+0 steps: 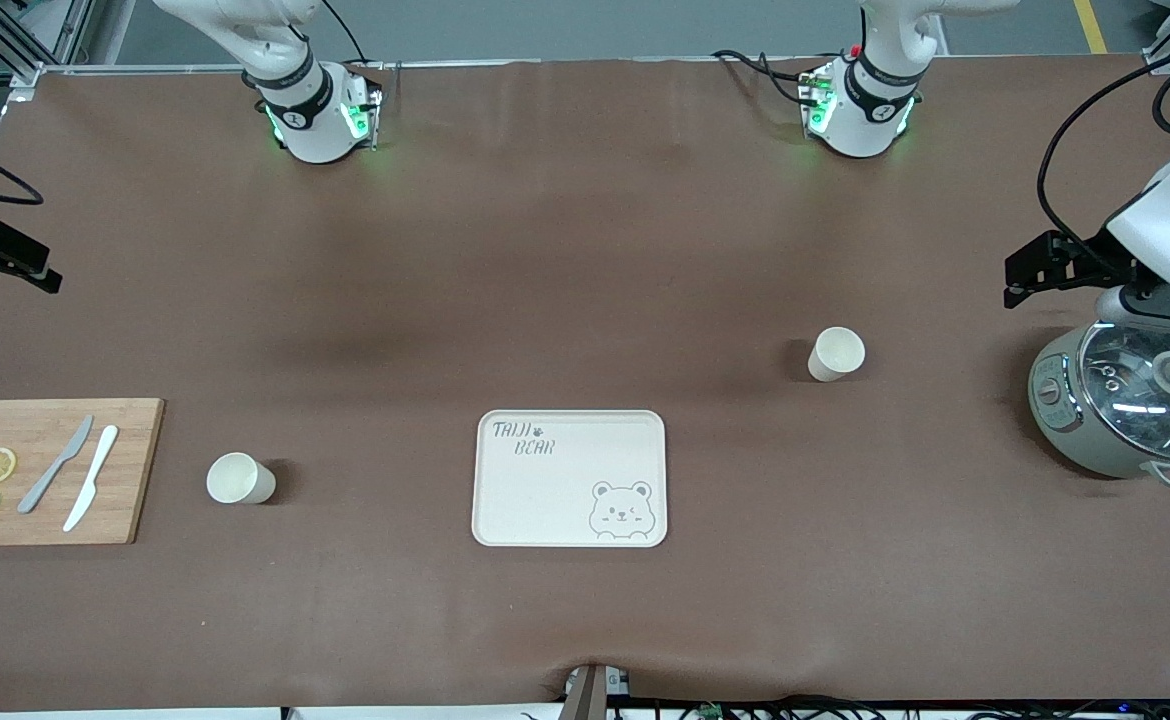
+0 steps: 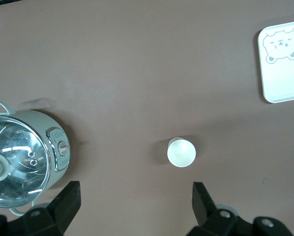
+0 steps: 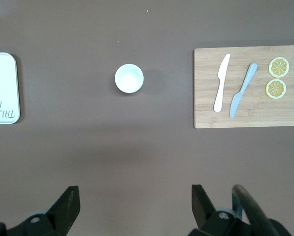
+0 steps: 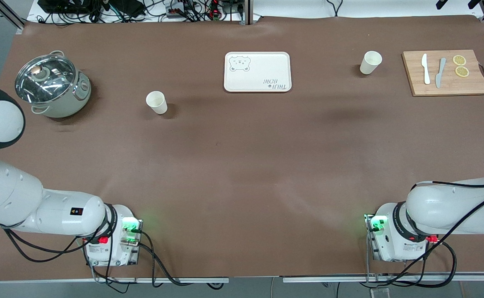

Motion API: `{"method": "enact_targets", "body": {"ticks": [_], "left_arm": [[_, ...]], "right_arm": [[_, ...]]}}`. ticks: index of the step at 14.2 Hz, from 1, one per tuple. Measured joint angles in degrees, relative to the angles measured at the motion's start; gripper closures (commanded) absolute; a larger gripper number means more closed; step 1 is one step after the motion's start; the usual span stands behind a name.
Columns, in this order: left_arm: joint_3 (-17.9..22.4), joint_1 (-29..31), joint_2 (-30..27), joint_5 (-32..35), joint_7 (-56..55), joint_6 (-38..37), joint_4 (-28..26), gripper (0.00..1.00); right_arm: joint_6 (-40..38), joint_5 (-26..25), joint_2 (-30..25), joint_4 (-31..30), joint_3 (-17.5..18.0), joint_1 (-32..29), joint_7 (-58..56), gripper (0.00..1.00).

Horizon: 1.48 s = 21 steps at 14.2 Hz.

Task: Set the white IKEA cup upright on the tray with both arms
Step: 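Reach the left gripper to one cup while the right gripper reaches the other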

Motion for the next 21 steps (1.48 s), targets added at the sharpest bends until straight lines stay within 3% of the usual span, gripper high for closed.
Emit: {"method": "enact_targets", "body": {"ticks": [7, 10, 16, 21], "left_arm": [[-0.07, -0.02, 0.94, -3.96, 0.12, -1.15, -0.85, 0.0], [0.0, 0.32, 1.8, -3.96, 1.67, 0.82, -4.73, 0.0], [-0.73, 0.04, 0.33, -3.96, 2.55, 19.55, -22.62, 0.0], [-2.54, -0.1, -4.51, -3.96, 2.55, 33.15, -37.6, 0.0]], "right_arm": [[-1.38, -0.02, 0.0, 0.0, 0.13, 0.28, 0.0, 0.0], [-2.52, -0.02, 0.0, -0.01, 0.17, 0.32, 0.0, 0.0], [-2.73, 0.06, 1.18, -0.17, 0.4, 0.67, 0.0, 0.0], [0.71, 0.08, 5.97, -0.22, 0.5, 3.78, 0.21, 0.0]]}}
